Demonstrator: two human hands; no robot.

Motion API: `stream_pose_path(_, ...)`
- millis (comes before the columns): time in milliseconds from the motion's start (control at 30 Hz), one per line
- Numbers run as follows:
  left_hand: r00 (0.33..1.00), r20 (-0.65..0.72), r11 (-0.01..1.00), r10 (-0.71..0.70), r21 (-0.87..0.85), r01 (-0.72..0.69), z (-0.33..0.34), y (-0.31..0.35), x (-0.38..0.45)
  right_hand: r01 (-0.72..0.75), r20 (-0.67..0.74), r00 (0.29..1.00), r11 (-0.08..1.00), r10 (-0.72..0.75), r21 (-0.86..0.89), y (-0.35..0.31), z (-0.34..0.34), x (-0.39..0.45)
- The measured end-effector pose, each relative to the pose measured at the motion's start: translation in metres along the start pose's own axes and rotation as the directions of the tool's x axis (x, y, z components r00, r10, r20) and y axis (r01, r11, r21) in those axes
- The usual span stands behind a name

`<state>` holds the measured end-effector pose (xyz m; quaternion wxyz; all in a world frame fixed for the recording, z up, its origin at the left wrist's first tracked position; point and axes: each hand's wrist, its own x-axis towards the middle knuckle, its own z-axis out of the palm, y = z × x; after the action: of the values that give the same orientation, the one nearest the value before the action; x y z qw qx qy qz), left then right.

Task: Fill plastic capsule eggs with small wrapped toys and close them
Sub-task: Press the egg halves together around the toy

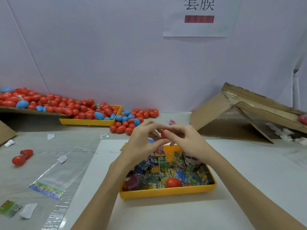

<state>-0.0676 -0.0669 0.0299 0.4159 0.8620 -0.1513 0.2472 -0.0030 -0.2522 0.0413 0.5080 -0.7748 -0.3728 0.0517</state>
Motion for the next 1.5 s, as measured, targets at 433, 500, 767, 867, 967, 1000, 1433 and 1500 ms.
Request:
stream_pose_path(433,0.988,0.039,0.986,0.152,0.068,-0.154,0.008,0.016,0.001,-0.065,-0.215,0.974,0.996,0.076,0.062,0.002,0.006,-0.033)
stream_pose_path(500,0.999,0.023,0.999,0.048,-0.012,-0.048,0.002,0.012,0.001,-0.101,-0.243,0.966,0.995,0.091,-0.027,0.001,0.012,-0.034)
stream_pose_path(767,0.918,-0.008,0.806,-0.397,-0.481,0.344,-0.01,-0.004,0.003,-0.226,-0.102,0.97,0.656,0.222,-0.72,-0.004,0.043,-0.037)
stream_pose_path(867,0.9,0.001,0.753,-0.436,-0.547,0.366,-0.008,-0.005,0.003,-0.218,-0.112,0.975,0.727,0.192,-0.651,-0.004,0.041,-0.037)
stream_pose_path(967,0.892,0.08,0.684,-0.444,-0.613,0.395,-0.007,-0.004,0.004,-0.218,-0.12,0.976,0.763,0.183,-0.609,-0.003,0.04,-0.039)
stream_pose_path(1000,0.892,0.097,0.675,-0.441,-0.62,0.4,-0.007,-0.003,0.004,-0.22,-0.122,0.975,0.754,0.185,-0.619,-0.002,0.04,-0.039)
stream_pose_path(1433,0.883,0.083,0.724,-0.461,-0.54,0.429,-0.005,-0.003,0.003,-0.202,-0.139,0.979,0.725,0.146,-0.659,0.003,0.042,-0.041)
stream_pose_path(1500,0.888,0.053,0.719,-0.458,-0.565,0.404,-0.004,-0.003,0.004,-0.203,-0.129,0.979,0.722,0.157,-0.662,0.003,0.042,-0.041)
